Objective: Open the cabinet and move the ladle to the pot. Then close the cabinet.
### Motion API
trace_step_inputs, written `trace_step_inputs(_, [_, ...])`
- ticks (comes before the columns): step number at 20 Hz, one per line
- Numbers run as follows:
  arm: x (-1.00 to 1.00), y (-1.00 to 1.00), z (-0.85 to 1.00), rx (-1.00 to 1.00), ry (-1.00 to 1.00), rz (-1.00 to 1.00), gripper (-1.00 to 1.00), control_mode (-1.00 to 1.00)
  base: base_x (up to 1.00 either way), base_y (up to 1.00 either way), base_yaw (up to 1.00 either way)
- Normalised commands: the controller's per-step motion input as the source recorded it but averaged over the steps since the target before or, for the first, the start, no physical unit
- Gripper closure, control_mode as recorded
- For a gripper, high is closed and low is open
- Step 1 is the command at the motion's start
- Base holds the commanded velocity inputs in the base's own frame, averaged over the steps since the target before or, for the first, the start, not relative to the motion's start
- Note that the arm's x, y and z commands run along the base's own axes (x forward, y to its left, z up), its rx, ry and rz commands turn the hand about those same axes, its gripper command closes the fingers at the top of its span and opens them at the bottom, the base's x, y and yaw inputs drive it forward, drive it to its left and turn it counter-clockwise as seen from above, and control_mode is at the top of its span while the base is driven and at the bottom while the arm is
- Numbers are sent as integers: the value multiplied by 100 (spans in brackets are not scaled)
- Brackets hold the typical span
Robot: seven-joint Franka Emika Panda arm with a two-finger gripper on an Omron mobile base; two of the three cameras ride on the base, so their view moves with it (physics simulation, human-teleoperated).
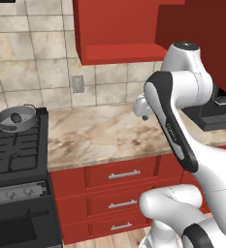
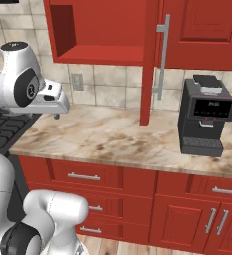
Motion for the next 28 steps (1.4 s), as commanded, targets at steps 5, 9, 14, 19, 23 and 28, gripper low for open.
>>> trace_step_inputs(5, [0, 0, 0, 0, 0, 0, -100, 100, 60, -53, 2])
trace_step_inputs(9, [0, 0, 0, 0, 0, 0, -100, 100, 51, -12, 2])
trace_step_inputs(14, [0, 0, 0, 0, 0, 0, -100, 100, 54, 0, 0])
trace_step_inputs(19, [10, 0, 4, 2, 0, 0, -100, -100, 19, 0, 0])
trace_step_inputs(23, [-62, 0, 52, 2, -12, 0, -100, -100, 0, 0, 0])
trace_step_inputs(28, [-92, 0, 50, 0, -24, 0, -100, -100, 0, 0, 0])
